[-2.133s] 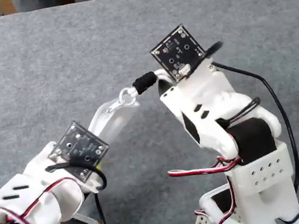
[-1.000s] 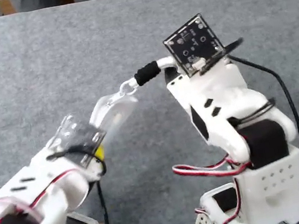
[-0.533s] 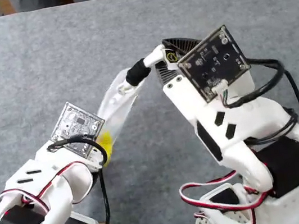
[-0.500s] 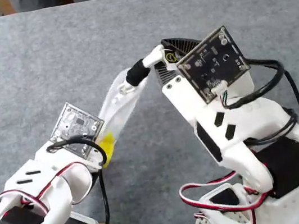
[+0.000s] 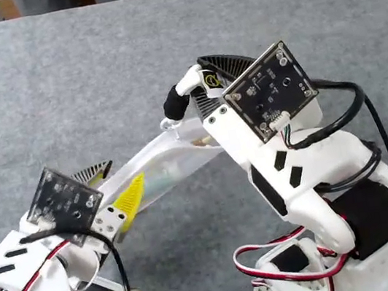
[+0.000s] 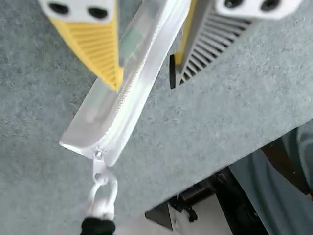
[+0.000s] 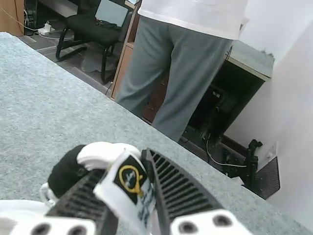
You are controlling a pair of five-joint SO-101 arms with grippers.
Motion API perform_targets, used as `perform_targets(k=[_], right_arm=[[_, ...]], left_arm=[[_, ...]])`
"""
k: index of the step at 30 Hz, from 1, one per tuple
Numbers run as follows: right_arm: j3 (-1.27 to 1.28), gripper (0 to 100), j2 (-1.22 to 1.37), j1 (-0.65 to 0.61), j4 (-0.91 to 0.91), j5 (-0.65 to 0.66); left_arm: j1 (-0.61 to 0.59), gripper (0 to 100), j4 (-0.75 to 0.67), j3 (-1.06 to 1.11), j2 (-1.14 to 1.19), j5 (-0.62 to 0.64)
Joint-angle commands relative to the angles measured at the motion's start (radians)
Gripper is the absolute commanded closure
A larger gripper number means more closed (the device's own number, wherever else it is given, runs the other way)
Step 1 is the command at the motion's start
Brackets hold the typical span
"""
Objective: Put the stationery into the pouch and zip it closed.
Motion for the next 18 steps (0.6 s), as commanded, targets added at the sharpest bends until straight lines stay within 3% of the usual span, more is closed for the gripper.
perform_targets(k=[1,18], right_arm=[[-0.050,98.6,-0.002,-0.015,-0.021,0.005],[-0.050,98.6,-0.002,-0.015,-0.020,0.005]], left_arm=[[0.002,82,0.005,-0.041,0.003,0.003],[0.004,82,0.014,-0.042,0.003,0.000]])
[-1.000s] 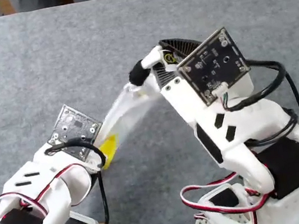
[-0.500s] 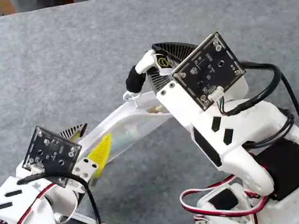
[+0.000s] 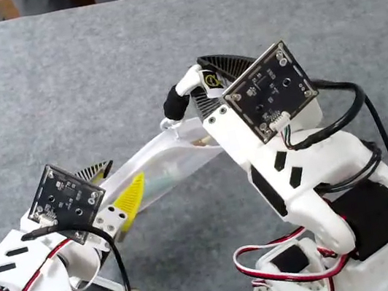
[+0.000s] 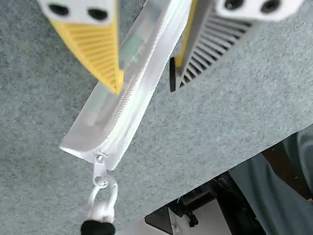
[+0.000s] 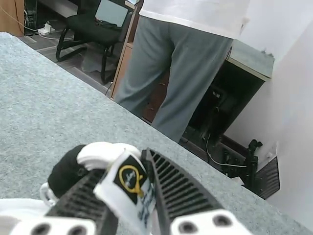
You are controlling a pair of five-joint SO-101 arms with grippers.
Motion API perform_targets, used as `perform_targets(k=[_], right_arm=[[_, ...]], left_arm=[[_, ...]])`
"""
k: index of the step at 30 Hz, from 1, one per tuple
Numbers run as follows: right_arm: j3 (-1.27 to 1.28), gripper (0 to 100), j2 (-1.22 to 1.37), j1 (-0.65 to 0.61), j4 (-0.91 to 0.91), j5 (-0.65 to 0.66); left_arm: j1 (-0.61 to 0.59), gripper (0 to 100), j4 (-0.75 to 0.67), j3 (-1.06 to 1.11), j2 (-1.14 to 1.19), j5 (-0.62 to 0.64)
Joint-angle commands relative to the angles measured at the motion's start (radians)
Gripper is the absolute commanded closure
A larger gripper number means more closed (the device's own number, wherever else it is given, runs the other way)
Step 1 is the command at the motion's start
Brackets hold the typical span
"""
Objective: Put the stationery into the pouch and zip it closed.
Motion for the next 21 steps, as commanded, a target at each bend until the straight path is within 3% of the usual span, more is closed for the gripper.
perform_targets(k=[1,5,12,21], right_arm=[[-0.050,98.6,-0.002,-0.015,-0.020,0.005],[-0.048,98.6,-0.002,-0.015,-0.017,0.005],[-0.048,98.6,-0.002,-0.106,-0.023,0.005],[-0.071,98.6,0.067,-0.172,-0.055,0.005]], left_arm=[[0.004,82,0.028,-0.048,0.003,-0.018],[0.004,82,0.084,-0.061,0.003,-0.112],[0.007,82,0.118,-0.216,0.003,-0.118],[0.148,82,0.117,-0.193,0.005,-0.120]])
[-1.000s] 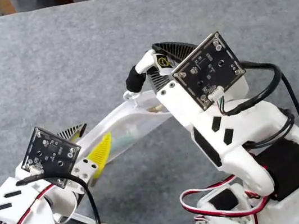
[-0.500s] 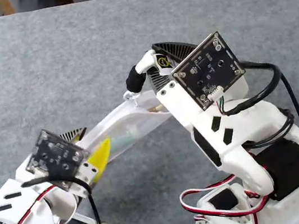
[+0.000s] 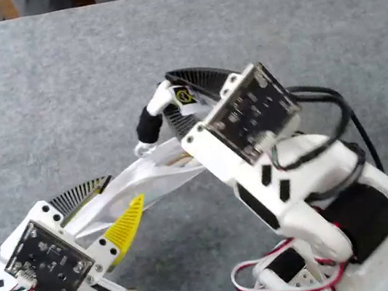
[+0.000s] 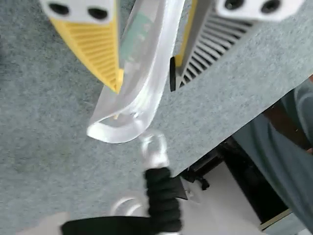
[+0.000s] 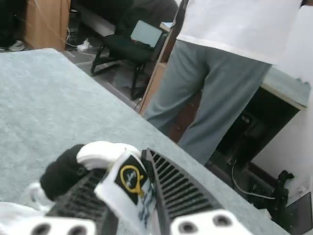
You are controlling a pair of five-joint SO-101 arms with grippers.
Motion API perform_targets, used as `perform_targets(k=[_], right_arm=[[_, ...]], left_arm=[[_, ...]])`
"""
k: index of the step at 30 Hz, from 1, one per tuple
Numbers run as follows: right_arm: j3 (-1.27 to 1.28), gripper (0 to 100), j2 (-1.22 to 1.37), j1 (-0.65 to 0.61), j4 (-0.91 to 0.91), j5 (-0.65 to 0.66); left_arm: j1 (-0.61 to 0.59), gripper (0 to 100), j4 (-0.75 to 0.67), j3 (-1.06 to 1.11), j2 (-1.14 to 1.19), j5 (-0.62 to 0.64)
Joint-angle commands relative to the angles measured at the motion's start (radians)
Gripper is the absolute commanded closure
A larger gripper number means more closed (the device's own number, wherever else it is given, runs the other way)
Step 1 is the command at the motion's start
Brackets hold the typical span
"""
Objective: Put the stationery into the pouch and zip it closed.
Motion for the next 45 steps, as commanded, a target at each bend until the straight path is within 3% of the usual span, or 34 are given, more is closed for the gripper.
perform_targets(k=[1,17,24,41,45], right_arm=[[-0.061,98.6,0.039,-0.011,-0.023,0.005],[-0.096,98.6,0.070,-0.018,0.014,0.005],[-0.122,98.6,0.070,-0.087,0.048,0.005],[-0.145,98.6,0.068,-0.089,0.064,0.005],[-0.174,98.6,0.068,-0.138,0.123,0.005]], left_arm=[[0.033,82,-0.006,0.035,0.005,-0.014],[0.025,82,-0.147,0.117,0.005,-0.084],[-0.035,73,-0.147,0.119,0.005,-0.092],[-0.036,73,-0.155,0.120,0.011,-0.293],[-0.058,73,-0.172,0.122,0.012,-0.333]])
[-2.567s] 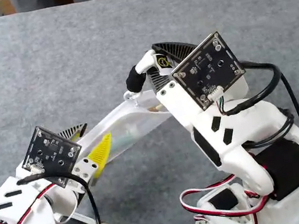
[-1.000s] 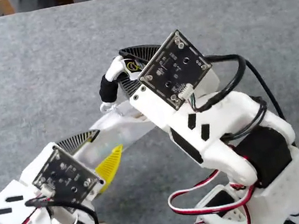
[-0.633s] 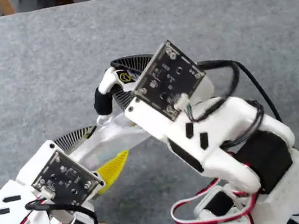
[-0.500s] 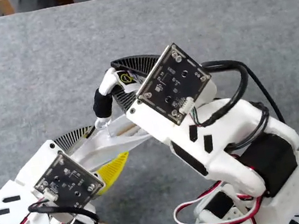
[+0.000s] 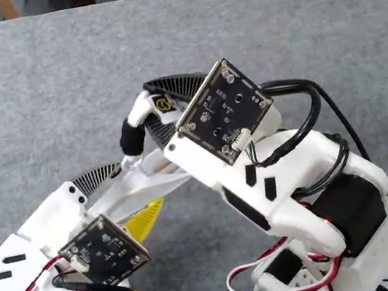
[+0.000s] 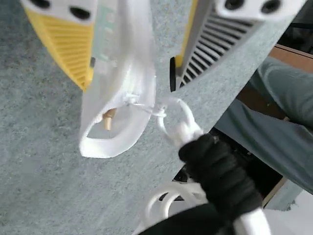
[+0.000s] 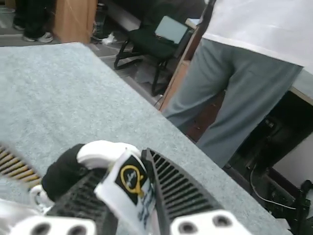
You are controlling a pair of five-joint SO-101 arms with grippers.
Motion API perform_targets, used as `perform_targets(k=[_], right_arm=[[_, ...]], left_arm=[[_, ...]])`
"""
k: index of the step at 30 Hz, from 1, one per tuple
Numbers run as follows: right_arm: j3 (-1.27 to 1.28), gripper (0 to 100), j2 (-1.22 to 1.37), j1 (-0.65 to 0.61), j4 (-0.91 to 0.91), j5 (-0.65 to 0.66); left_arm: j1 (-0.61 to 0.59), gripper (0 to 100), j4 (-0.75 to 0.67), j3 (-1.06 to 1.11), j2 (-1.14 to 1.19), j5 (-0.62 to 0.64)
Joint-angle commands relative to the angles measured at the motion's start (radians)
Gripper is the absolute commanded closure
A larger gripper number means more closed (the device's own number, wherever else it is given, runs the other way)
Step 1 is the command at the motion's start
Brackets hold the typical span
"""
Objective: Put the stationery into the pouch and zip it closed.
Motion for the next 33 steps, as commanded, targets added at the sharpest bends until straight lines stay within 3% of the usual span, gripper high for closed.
perform_targets(k=[1,11,21,27,33], right_arm=[[-0.068,98.6,-0.002,-0.035,0.034,0.005],[-0.094,98.6,-0.002,-0.037,0.043,0.005],[-0.099,98.6,-0.004,-0.038,0.043,-0.002],[-0.099,98.6,-0.004,-0.038,0.043,-0.003],[-0.099,98.6,-0.004,-0.038,0.043,-0.003]], left_arm=[[-0.024,73,-0.063,-0.021,0.012,-0.018],[-0.039,73,-0.130,0.082,0.006,0.124],[-0.031,73,-0.057,0.084,0.006,0.123],[-0.028,81,-0.051,0.099,0.006,0.124],[0.081,85,-0.051,0.120,0.006,0.124]])
